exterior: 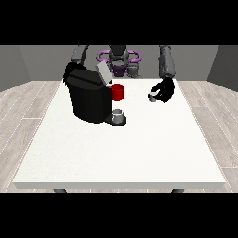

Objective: Insert the coffee pod into the coffee machine and close the lid

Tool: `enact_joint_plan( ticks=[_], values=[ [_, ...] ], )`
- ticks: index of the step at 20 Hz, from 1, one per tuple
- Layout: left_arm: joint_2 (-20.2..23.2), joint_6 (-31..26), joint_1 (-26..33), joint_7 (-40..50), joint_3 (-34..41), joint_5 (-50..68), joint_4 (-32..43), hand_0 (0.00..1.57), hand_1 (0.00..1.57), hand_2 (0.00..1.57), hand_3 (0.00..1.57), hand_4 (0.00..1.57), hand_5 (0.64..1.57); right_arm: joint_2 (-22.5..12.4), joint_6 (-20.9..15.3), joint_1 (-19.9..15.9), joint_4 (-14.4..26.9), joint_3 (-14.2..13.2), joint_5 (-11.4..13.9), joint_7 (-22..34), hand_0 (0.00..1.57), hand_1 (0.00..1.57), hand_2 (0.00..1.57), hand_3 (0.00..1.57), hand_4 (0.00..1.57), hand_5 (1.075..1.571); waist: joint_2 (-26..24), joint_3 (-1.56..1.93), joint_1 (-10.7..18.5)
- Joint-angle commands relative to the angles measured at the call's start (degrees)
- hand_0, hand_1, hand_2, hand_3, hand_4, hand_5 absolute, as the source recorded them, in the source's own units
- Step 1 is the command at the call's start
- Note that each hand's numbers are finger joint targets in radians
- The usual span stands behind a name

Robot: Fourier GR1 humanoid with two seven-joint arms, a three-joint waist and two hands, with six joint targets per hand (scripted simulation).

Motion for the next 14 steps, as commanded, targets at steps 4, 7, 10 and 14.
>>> enact_joint_plan(
  ticks=[4,7,10,14],
  values=[
    [-1.4,-7.9,-6.1,3.6,-2.0,-0.2,-4.9,1.34,1.34,1.4,1.36,0.59,1.571,-2.0,1.6,0.1,6.2,-2.9,-1.6,-0.8,0.0,0.0,0.0,0.0,0.43,1.571,-5.0,0.04,1.9],
    [-0.3,-8.4,-8.6,3.1,0.0,0.6,-4.8,1.24,1.24,1.33,1.32,0.53,1.571,0.1,0.7,-0.5,4.9,-0.6,-0.7,-1.0,0.0,0.0,0.0,0.0,0.46,1.571,-2.9,0.0,0.0],
    [1.2,-13.3,-10.3,2.1,-0.6,1.0,-5.9,1.23,1.23,1.32,1.29,0.57,1.571,-0.9,0.5,-1.1,4.6,-0.2,0.1,1.5,0.0,0.0,0.0,0.0,0.49,1.571,-4.7,-0.01,0.1],
    [-0.1,-12.6,-15.3,6.5,0.3,0.5,-7.3,1.27,1.27,1.34,1.29,0.55,1.571,-0.5,1.9,-2.4,7.1,-0.5,-0.6,-2.4,0.0,0.0,0.0,0.0,0.44,1.571,-2.2,0.01,-0.8]
  ],
)
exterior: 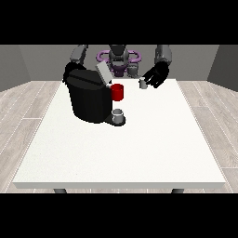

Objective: Insert the coffee pod into the coffee machine and close the lid

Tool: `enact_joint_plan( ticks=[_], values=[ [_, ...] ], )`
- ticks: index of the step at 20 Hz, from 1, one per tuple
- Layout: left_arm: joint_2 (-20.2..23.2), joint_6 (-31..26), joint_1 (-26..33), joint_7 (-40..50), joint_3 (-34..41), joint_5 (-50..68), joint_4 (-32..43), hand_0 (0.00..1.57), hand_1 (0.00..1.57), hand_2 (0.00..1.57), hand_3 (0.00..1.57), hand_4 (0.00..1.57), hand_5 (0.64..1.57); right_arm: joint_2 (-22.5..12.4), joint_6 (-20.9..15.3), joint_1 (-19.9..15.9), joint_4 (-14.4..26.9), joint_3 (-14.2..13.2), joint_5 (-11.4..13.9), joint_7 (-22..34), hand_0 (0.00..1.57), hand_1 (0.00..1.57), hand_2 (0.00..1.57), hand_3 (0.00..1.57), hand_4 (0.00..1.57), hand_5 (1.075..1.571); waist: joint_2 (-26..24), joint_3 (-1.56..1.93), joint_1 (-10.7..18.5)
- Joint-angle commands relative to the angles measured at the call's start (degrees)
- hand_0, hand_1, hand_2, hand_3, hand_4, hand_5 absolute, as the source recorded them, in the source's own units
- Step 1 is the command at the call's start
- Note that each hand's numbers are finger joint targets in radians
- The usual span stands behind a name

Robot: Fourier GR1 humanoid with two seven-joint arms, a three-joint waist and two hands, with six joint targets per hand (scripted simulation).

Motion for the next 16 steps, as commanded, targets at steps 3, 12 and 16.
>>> enact_joint_plan(
  ticks=[3,12,16],
  values=[
    [0.4,-3.1,-3.5,2.1,1.1,0.1,-1.1,1.27,1.27,1.34,1.29,0.55,1.571,0.9,0.1,-0.3,0.2,1.2,0.4,-0.4,0.0,0.0,0.0,0.0,0.47,1.571,-0.2,0.0,-0.9],
    [3.5,-3.4,-13.7,7.4,5.6,1.2,0.9,1.27,1.27,1.31,1.24,0.51,1.571,2.4,-1.0,-3.0,-2.6,4.7,0.4,-2.4,0.0,0.0,0.0,0.0,0.5,1.571,4.0,0.0,-5.7],
    [7.5,-4.3,-15.2,5.2,8.0,2.1,2.3,1.26,1.26,1.29,1.22,0.47,1.571,0.9,1.8,-1.7,-5.4,3.9,0.2,-1.7,0.0,0.0,0.0,0.0,0.49,1.571,5.5,-0.01,-8.8]
  ],
)
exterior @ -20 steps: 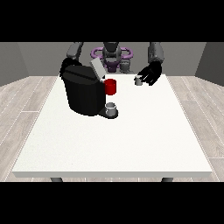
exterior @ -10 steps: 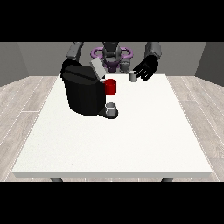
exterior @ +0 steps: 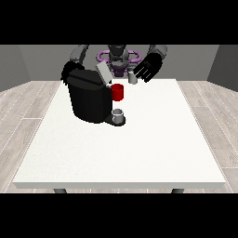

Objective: Insert the coffee pod into the coffee machine and close the lid

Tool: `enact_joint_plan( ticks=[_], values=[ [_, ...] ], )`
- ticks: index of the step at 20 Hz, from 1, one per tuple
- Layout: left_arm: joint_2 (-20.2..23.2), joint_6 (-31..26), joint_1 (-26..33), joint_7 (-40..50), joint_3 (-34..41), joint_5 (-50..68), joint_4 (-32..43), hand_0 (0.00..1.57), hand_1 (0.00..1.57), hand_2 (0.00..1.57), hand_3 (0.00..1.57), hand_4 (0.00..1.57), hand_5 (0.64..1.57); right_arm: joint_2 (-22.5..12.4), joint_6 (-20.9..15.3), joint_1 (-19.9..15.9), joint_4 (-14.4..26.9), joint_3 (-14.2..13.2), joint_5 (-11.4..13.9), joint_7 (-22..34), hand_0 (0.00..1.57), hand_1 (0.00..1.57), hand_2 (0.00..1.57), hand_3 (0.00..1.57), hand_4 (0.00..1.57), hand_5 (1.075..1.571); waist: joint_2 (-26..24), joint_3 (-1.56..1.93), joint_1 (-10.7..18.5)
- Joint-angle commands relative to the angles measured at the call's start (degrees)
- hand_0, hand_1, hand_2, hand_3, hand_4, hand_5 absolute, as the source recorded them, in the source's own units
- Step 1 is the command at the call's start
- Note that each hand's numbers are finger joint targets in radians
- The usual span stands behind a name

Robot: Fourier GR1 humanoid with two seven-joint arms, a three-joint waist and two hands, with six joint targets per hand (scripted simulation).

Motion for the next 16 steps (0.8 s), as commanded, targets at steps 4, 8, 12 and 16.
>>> enact_joint_plan(
  ticks=[4,8,12,16],
  values=[
    [0.3,-0.6,-4.0,1.5,0.4,-0.6,0.9,1.28,1.28,1.34,1.28,0.52,1.571,1.2,-2.0,0.6,-2.0,1.9,2.2,0.6,0.0,0.0,0.0,0.0,0.51,1.571,1.1,0.0,-2.3],
    [0.8,2.8,-4.2,1.8,0.7,-2.1,2.4,1.28,1.28,1.31,1.23,0.5,1.571,-0.6,-0.9,-2.0,-5.3,1.5,1.5,4.2,0.0,0.0,0.0,0.0,0.5,1.571,3.5,-0.01,-4.3],
    [-0.1,-0.2,-5.9,1.9,0.3,-1.5,2.0,1.31,1.31,1.33,1.24,0.49,1.571,-0.9,-2.7,-1.3,-3.7,0.2,2.4,2.4,0.0,0.0,0.0,0.0,0.52,1.571,3.0,0.01,-3.2],
    [-2.1,0.3,-8.0,4.2,-0.6,-2.4,1.9,1.28,1.28,1.31,1.22,0.5,1.571,-0.5,-2.9,-4.5,-3.0,-0.7,1.4,3.4,0.0,0.0,0.0,0.0,0.53,1.571,3.9,0.02,-2.6]
  ],
)
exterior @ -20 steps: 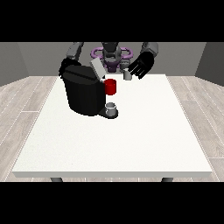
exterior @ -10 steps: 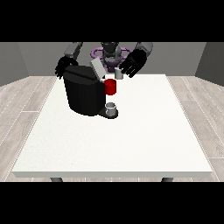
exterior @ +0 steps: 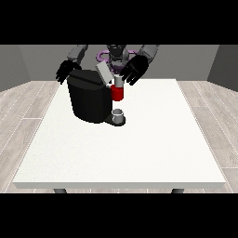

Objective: Insert the coffee pod into the coffee machine and close the lid

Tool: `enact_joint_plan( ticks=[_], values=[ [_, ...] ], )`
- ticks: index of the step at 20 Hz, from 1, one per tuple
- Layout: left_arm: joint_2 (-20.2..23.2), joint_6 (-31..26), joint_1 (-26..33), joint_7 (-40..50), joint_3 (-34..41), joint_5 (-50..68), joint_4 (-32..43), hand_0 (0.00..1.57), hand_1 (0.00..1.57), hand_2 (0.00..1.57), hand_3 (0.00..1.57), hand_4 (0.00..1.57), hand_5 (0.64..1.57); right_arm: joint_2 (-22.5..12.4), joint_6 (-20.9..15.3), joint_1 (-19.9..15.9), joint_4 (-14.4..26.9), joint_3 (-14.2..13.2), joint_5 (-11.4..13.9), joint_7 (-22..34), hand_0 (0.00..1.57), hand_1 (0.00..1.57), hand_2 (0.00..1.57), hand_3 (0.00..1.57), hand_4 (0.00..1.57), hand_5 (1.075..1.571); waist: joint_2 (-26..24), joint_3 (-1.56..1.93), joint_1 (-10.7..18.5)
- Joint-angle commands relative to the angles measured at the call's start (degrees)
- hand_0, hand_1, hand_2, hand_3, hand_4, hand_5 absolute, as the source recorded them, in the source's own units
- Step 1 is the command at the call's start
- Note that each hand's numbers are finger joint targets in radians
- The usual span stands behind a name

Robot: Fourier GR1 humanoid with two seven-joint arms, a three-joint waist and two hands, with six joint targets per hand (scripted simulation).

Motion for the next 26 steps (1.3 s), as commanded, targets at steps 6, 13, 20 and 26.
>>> enact_joint_plan(
  ticks=[6,13,20,26],
  values=[
    [-1.3,-0.3,-1.6,1.6,-0.2,-0.6,0.4,1.26,1.26,1.3,1.21,0.51,1.571,0.6,-0.4,2.3,0.6,-1.0,-0.6,-2.3,0.0,0.0,0.0,0.0,0.51,1.571,0.4,0.02,-0.1],
    [-1.5,1.0,0.0,-2.8,-0.9,-1.7,0.8,1.2,1.2,1.27,1.2,0.5,1.571,-1.0,-1.8,-4.0,-1.8,-2.7,-1.6,5.4,0.0,0.0,0.0,0.0,0.52,1.571,1.0,-0.03,1.7],
    [-0.5,0.5,0.1,-1.0,0.1,-2.0,3.1,1.18,1.18,1.25,1.19,0.49,1.571,-0.5,-0.4,0.8,-4.4,-0.2,-0.6,3.5,0.0,0.0,0.0,0.0,0.48,1.571,0.4,-0.02,-0.8],
    [0.5,-0.7,0.6,-3.0,0.5,-1.6,2.2,1.23,1.23,1.27,1.18,0.48,1.571,-1.4,2.0,2.6,-1.3,-3.0,-3.2,-2.8,0.0,0.0,0.0,0.0,0.45,1.571,2.8,-0.01,0.3]
  ],
)
